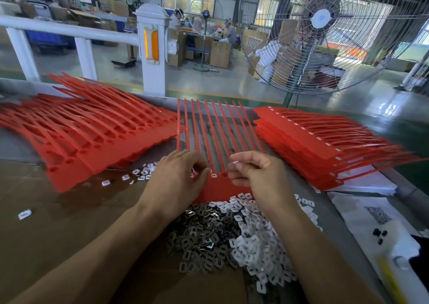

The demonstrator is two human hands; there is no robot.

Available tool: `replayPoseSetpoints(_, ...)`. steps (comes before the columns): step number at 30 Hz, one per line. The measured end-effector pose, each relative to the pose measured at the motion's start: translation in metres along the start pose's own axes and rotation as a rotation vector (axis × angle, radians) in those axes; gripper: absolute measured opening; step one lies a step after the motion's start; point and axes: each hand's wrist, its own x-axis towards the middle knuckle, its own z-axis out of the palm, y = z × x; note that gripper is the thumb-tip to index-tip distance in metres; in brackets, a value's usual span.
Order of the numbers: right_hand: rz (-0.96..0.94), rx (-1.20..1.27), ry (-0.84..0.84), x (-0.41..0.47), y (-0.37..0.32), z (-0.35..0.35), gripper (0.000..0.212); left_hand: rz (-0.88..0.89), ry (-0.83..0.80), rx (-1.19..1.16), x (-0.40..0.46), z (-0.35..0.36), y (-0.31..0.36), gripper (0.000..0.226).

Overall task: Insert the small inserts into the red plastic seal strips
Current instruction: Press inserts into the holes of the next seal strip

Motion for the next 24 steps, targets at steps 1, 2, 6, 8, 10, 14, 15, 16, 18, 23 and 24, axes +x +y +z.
replayPoseSetpoints(1,-0.003,-0.03,0.001,-0.0002,0.0,-0.0003,0.028,-0.004,-0.002,0.0,-0.0001,-0.0004,0.0002,0.013)
replayPoseSetpoints(2,-0.003,-0.058,0.003,-0.0004,0.0001,-0.0007,0.028,-0.01,-0.004,0.001,0.0,-0.001,0.0003,0.013)
replayPoseSetpoints(6,0.012,-0.168,-0.005,-0.0006,0.0003,-0.0018,0.023,-0.035,-0.015,0.03,0.0002,-0.0027,0.001,0.01)
replayPoseSetpoints(8,0.008,-0.22,-0.011,-0.0014,-0.0007,-0.0012,0.021,-0.034,-0.03,0.066,0.0,-0.0033,0.0012,0.008)
replayPoseSetpoints(10,-0.008,-0.266,-0.001,-0.0013,-0.0014,-0.0004,0.022,-0.033,-0.04,0.095,-0.0007,-0.0041,0.0012,0.008)
replayPoseSetpoints(14,-0.038,-0.306,0.012,-0.0008,-0.0013,0.0,0.023,-0.044,-0.102,0.164,-0.0015,-0.0046,0.0016,0.012)
replayPoseSetpoints(15,-0.045,-0.31,0.013,-0.0004,-0.0009,-0.0006,0.022,-0.053,-0.118,0.167,-0.0013,-0.0046,0.0016,0.013)
replayPoseSetpoints(16,-0.048,-0.318,0.013,-0.0001,-0.0008,-0.0012,0.02,-0.062,-0.128,0.158,-0.0011,-0.0047,0.0019,0.013)
replayPoseSetpoints(18,-0.048,-0.34,0.013,0.0012,-0.0004,-0.0017,0.015,-0.076,-0.145,0.131,-0.0005,-0.0055,0.003,0.013)
replayPoseSetpoints(23,-0.062,-0.417,0.001,0.0057,0.0016,-0.0017,0.013,-0.077,-0.153,0.11,-0.0007,-0.0053,0.0043,0.011)
replayPoseSetpoints(24,-0.071,-0.451,-0.011,0.0067,0.0027,-0.0015,0.014,-0.073,-0.154,0.115,-0.0006,-0.0049,0.004,0.011)
